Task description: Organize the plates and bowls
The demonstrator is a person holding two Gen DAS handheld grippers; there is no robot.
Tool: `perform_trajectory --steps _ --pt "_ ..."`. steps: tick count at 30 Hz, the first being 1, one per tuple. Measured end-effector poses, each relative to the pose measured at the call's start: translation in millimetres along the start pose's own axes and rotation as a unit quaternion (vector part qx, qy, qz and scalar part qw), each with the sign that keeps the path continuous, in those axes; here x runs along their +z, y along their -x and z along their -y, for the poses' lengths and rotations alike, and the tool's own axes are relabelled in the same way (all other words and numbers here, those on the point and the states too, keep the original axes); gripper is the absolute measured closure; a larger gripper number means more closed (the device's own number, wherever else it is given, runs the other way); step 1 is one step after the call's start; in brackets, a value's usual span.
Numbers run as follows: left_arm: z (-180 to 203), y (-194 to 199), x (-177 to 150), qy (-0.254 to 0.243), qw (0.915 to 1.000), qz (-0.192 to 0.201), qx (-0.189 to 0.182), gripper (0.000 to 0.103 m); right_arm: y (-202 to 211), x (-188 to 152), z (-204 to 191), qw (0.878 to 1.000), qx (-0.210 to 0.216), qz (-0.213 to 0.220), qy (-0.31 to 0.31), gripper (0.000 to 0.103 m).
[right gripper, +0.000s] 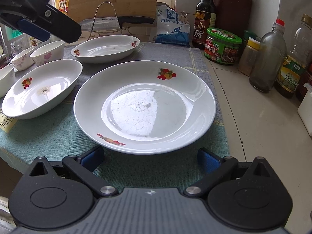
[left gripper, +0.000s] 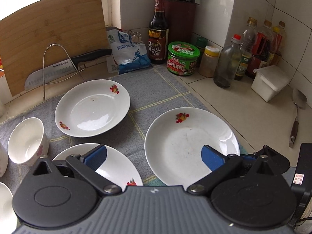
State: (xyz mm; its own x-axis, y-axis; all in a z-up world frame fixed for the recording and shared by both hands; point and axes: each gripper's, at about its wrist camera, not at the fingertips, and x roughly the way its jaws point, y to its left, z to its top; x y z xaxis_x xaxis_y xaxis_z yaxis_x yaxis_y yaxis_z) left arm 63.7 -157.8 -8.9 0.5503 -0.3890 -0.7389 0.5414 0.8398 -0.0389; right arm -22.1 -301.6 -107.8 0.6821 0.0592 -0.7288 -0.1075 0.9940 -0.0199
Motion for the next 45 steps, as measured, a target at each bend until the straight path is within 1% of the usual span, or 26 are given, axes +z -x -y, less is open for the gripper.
perform_trajectory --steps 3,8,10,12,14,15,17,19,25,28,30,32,35,37,39,40,41,42,45 --pt "-0.6 -11.7 8.9 -0.023 0.9991 -0.010 -0.036 0.001 -2.3 0.9 1.8 1.000 0.005 0.006 0.003 0.000" --pt "-1.4 -31.6 24.1 -0.053 0.9968 -0.010 -0.058 0.001 0.5 -9.5 3.2 0.999 0.002 0.041 -0.002 0.000" --pt "0.4 -41.1 29.9 -0.069 0.9955 -0.020 -0.062 0.001 0.3 -9.5 2.8 0.999 -0.002 0.045 -0.005 0.000" --pt "3.5 -52.8 35.5 -0.089 0.9926 -0.036 -0.075 0.001 -0.3 -9.7 2.6 0.999 -0.004 0.048 -0.006 0.000" --pt "6.0 -59.8 38.2 -0.108 0.9901 -0.033 -0.083 0.001 -0.6 -10.0 2.8 0.999 -0.006 0.051 -0.007 0.000" --pt "8.2 -66.0 40.6 -0.123 0.9878 -0.037 -0.088 0.001 -0.8 -10.1 3.0 0.999 -0.007 0.053 -0.008 0.000" --pt "9.9 -77.7 44.6 -0.137 0.9845 -0.046 -0.100 0.001 -0.7 -10.9 2.9 0.998 -0.008 0.056 -0.007 0.000" --pt "9.2 -89.0 48.9 -0.139 0.9807 -0.062 -0.123 0.001 -0.7 -10.7 3.0 0.998 -0.008 0.056 -0.008 0.000" --pt "10.5 -118.7 56.1 -0.159 0.9694 -0.099 -0.159 0.003 -0.4 -11.9 3.7 0.998 -0.004 0.060 -0.003 0.000" --pt "13.0 -133.0 57.2 -0.174 0.9620 -0.124 -0.170 0.004 -0.5 -12.7 4.6 0.998 0.000 0.064 0.001 0.000" --pt "14.2 -141.1 58.1 -0.184 0.9563 -0.138 -0.181 0.006 -0.7 -11.9 4.8 0.998 0.003 0.064 0.003 0.000" --pt "14.5 -147.2 59.8 -0.191 0.9509 -0.150 -0.191 0.007 -0.9 -11.5 5.8 0.998 0.006 0.063 0.006 0.000" --pt "14.8 -154.5 61.8 -0.199 0.9460 -0.166 -0.195 0.007 -1.2 -10.6 6.5 0.998 0.011 0.060 0.010 0.000" --pt "15.4 -160.3 63.0 -0.203 0.9405 -0.181 -0.204 0.007 -1.5 -9.7 6.6 0.998 0.012 0.058 0.011 0.000" --pt "16.7 -164.4 62.6 -0.209 0.9365 -0.190 -0.207 0.010 -1.5 -9.3 6.7 0.998 0.013 0.057 0.011 0.000" --pt "17.7 -166.4 62.4 -0.213 0.9334 -0.196 -0.211 0.016 -1.9 -9.0 6.9 0.998 0.013 0.056 0.011 0.000" --pt "18.6 -168.8 61.8 -0.218 0.9316 -0.201 -0.210 0.021 -2.2 -8.7 7.1 0.998 0.014 0.055 0.012 0.000" --pt "18.6 -170.9 61.4 -0.220 0.9308 -0.205 -0.208 0.023 -2.4 -8.0 7.3 0.998 0.015 0.054 0.012 0.000" --pt "18.2 -176.9 62.3 -0.224 0.9257 -0.217 -0.214 0.026 -3.7 -5.4 7.2 0.998 0.019 0.050 0.017 0.000"
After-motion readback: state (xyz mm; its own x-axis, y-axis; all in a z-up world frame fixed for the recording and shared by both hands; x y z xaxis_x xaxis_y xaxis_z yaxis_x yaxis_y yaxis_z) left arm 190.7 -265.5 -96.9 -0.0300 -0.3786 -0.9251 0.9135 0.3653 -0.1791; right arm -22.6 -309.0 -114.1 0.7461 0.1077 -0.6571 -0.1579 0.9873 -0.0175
